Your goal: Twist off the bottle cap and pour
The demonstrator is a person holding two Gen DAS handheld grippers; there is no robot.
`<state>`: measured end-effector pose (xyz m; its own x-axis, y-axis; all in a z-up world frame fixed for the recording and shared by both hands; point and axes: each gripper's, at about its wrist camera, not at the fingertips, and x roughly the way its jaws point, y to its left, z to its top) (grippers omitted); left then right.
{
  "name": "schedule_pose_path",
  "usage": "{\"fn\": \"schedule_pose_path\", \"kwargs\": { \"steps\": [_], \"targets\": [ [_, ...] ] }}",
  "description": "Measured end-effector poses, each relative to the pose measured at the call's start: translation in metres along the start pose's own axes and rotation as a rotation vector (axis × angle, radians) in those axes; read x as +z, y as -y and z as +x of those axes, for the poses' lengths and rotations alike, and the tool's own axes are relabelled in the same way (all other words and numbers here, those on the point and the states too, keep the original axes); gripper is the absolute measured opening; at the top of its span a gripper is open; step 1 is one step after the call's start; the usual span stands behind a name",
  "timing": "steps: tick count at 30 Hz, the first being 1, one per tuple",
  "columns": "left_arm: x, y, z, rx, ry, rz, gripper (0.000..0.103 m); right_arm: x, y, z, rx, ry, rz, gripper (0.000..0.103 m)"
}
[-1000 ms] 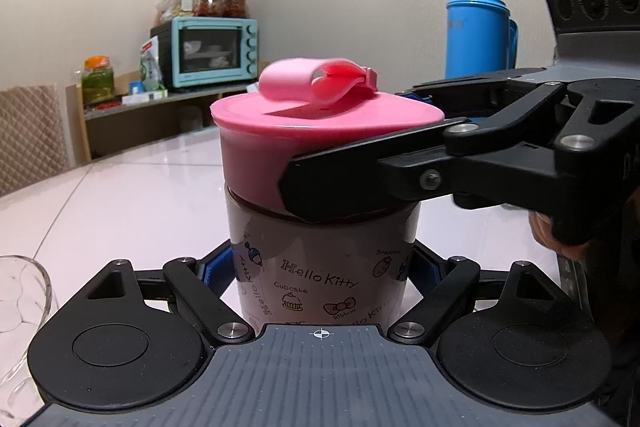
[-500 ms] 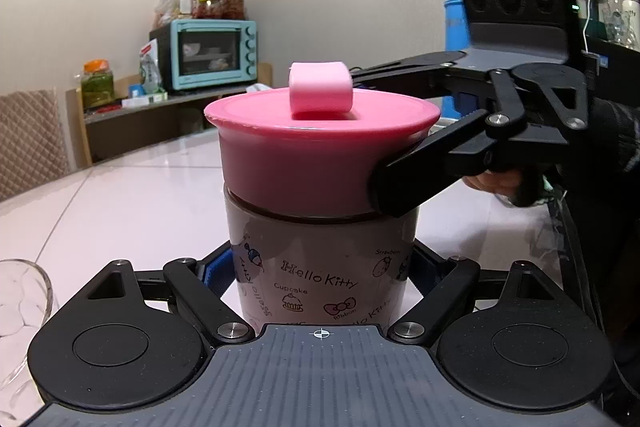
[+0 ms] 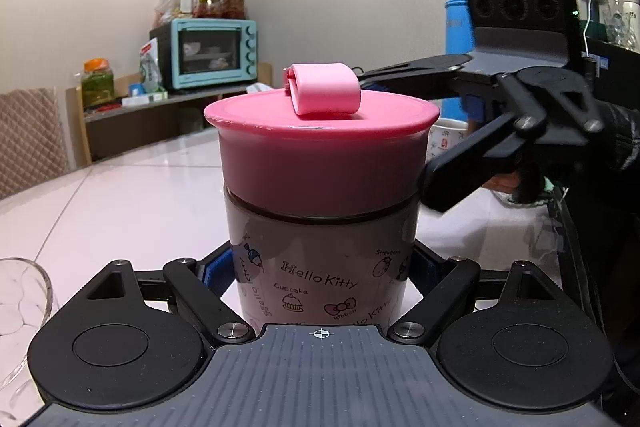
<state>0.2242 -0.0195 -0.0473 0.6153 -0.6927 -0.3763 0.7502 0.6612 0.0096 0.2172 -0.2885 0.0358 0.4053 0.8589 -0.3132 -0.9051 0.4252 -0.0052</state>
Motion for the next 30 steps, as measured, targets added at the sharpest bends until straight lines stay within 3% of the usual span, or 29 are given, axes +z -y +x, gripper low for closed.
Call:
{"fn": "schedule_pose_path", "kwargs": {
  "steps": [8, 14, 20, 30],
  "targets": [
    [-0.001, 0.001, 0.0, 0.001, 0.0, -0.002, 0.09, 0.0, -0.042, -0.011, -0.278, 0.023, 0.075, 0.103],
    [-0.001, 0.001, -0.001, 0.002, 0.0, -0.004, 0.09, -0.001, -0.075, -0.003, -0.437, 0.037, 0.103, 0.103],
    [-0.002, 0.001, -0.002, 0.004, 0.0, -0.005, 0.09, -0.006, -0.091, 0.012, -0.546, 0.057, 0.131, 0.103],
    [-0.003, -0.003, -0.006, 0.001, 0.0, -0.008, 0.09, -0.006, -0.095, 0.038, -0.611, 0.056, 0.119, 0.103]
  ]
}}
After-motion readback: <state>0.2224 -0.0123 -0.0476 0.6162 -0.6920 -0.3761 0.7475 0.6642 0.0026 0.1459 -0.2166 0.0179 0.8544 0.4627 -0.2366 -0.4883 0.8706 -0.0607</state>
